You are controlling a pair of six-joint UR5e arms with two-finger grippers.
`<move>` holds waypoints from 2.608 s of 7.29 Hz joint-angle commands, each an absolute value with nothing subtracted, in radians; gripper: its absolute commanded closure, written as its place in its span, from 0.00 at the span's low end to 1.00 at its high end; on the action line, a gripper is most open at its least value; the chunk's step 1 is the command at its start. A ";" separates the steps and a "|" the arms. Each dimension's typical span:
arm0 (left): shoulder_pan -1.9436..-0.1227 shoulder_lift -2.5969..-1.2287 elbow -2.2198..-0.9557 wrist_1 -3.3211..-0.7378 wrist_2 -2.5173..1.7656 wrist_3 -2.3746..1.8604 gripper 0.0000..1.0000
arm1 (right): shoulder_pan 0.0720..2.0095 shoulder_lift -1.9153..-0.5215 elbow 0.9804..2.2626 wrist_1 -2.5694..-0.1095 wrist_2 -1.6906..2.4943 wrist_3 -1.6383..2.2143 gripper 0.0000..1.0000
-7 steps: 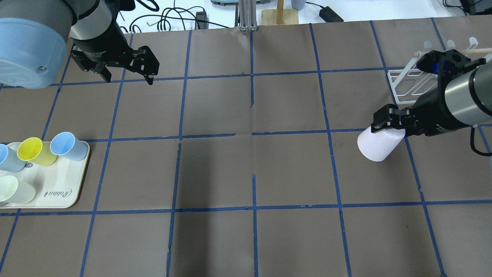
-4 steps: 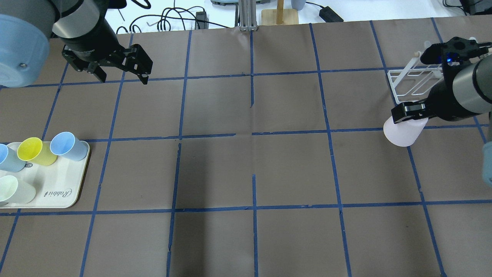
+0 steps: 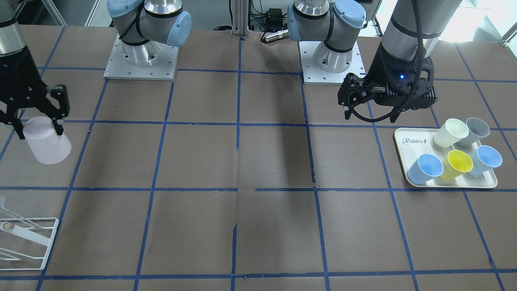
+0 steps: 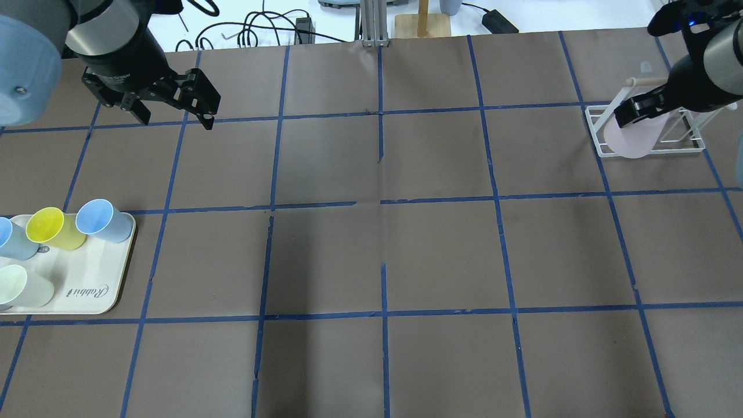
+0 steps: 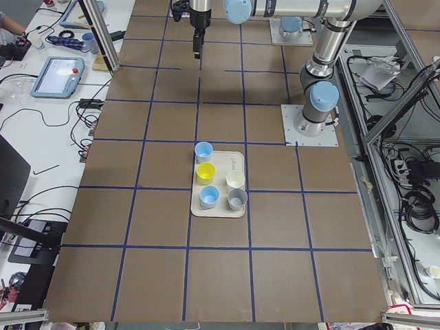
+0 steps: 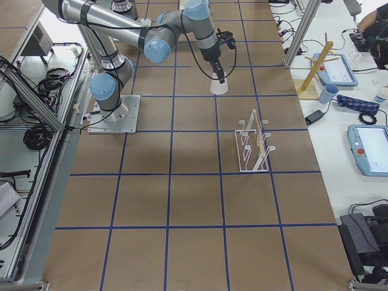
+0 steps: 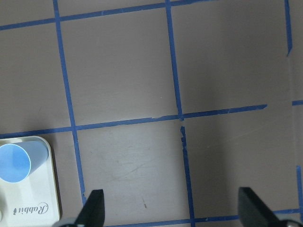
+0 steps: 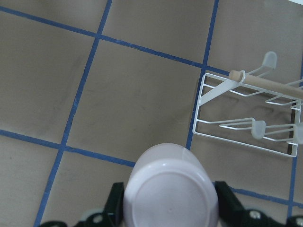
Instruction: Transfer IKEA cup to right arm and place on rack
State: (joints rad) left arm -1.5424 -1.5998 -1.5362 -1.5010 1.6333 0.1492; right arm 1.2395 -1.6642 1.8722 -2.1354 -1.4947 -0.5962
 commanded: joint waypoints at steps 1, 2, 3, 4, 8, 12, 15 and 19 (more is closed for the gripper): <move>-1.549 -1.591 -1.532 -1.500 1.649 0.149 0.00 | 1.192 -1.628 1.841 -2.138 -1.479 -0.621 0.48; -1.551 -1.591 -1.534 -1.500 1.651 0.149 0.00 | 1.142 -1.609 1.836 -2.138 -1.474 -0.674 0.48; -1.552 -1.589 -1.535 -1.500 1.638 0.147 0.00 | 1.125 -1.567 1.819 -2.141 -1.464 -0.710 0.48; -1.560 -1.591 -1.534 -1.500 1.634 0.146 0.00 | 1.120 -1.522 1.772 -2.140 -1.457 -0.712 0.48; -1.552 -1.562 -1.559 -1.508 1.622 0.141 0.00 | 1.079 -1.411 1.692 -2.138 -1.443 -0.713 0.48; -1.545 -1.554 -1.559 -1.532 1.582 0.100 0.00 | 1.072 -1.350 1.681 -2.138 -1.416 -0.710 0.48; -1.545 -1.548 -1.560 -1.532 1.582 0.097 0.00 | 1.071 -1.309 1.681 -2.174 -1.416 -0.713 0.48; -1.543 -1.546 -1.559 -1.534 1.580 0.100 0.00 | 1.071 -1.301 1.683 -2.175 -1.417 -0.713 0.48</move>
